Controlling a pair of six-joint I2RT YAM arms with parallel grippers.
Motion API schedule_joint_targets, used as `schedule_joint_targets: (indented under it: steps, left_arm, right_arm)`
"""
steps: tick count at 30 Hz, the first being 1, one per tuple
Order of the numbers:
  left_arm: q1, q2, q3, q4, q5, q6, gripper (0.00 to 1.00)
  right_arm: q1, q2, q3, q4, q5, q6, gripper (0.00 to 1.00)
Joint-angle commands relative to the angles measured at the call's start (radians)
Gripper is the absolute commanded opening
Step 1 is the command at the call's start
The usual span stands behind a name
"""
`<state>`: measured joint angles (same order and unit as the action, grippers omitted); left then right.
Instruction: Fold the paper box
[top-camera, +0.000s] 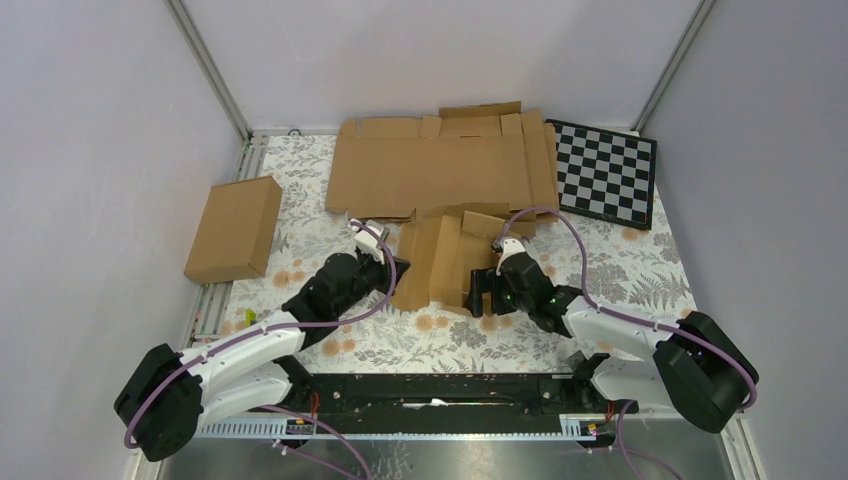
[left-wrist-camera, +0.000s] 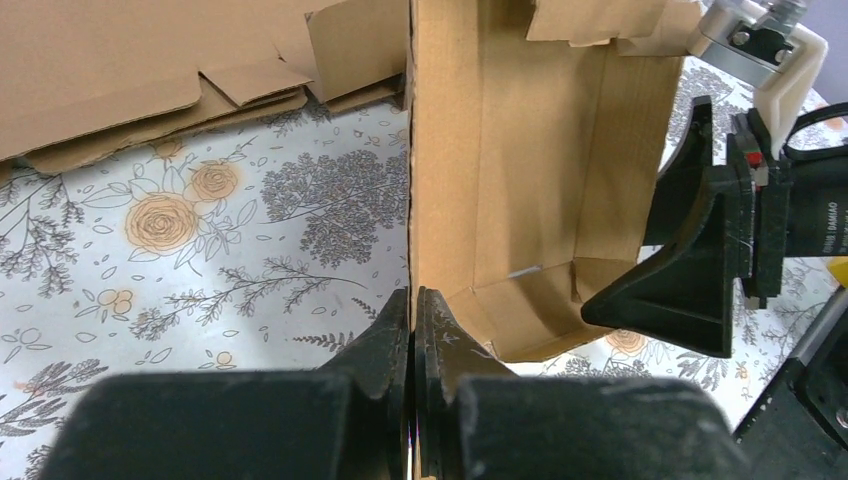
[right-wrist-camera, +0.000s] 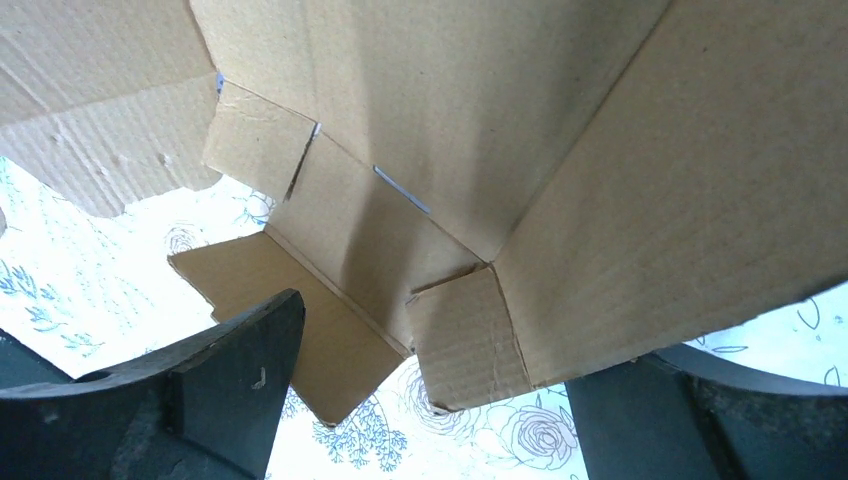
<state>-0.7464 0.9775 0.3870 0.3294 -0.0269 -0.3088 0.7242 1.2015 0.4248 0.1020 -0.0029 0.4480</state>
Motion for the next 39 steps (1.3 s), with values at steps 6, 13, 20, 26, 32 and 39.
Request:
schedule_joint_targets:
  steps: [6, 13, 20, 26, 32, 39]
  left_arm:
    - [0.002, -0.016, 0.063, 0.06, 0.2, -0.093, 0.0]
    - [0.003, -0.029, 0.073, 0.079, 0.28, -0.154, 0.0]
    - [0.003, 0.0, 0.064, 0.151, 0.342, -0.201, 0.0]
    - [0.002, 0.052, 0.037, 0.256, 0.397, -0.232, 0.0]
    - [0.001, 0.131, 0.059, 0.301, 0.478, -0.248, 0.0]
    - [-0.01, 0.182, 0.052, 0.304, 0.544, -0.233, 0.0]
  right_arm:
    - [0.012, 0.037, 0.087, -0.008, 0.009, -0.009, 0.94]
    - [0.013, 0.039, 0.1, -0.024, 0.032, -0.011, 0.92]
    - [0.013, 0.012, 0.085, -0.023, 0.018, -0.022, 0.95]
    - [0.012, -0.006, 0.076, -0.022, 0.006, -0.037, 0.91]
    - [0.012, -0.004, 0.07, -0.022, -0.012, -0.029, 0.9]
    - [0.013, -0.015, 0.054, 0.002, -0.035, -0.025, 0.89]
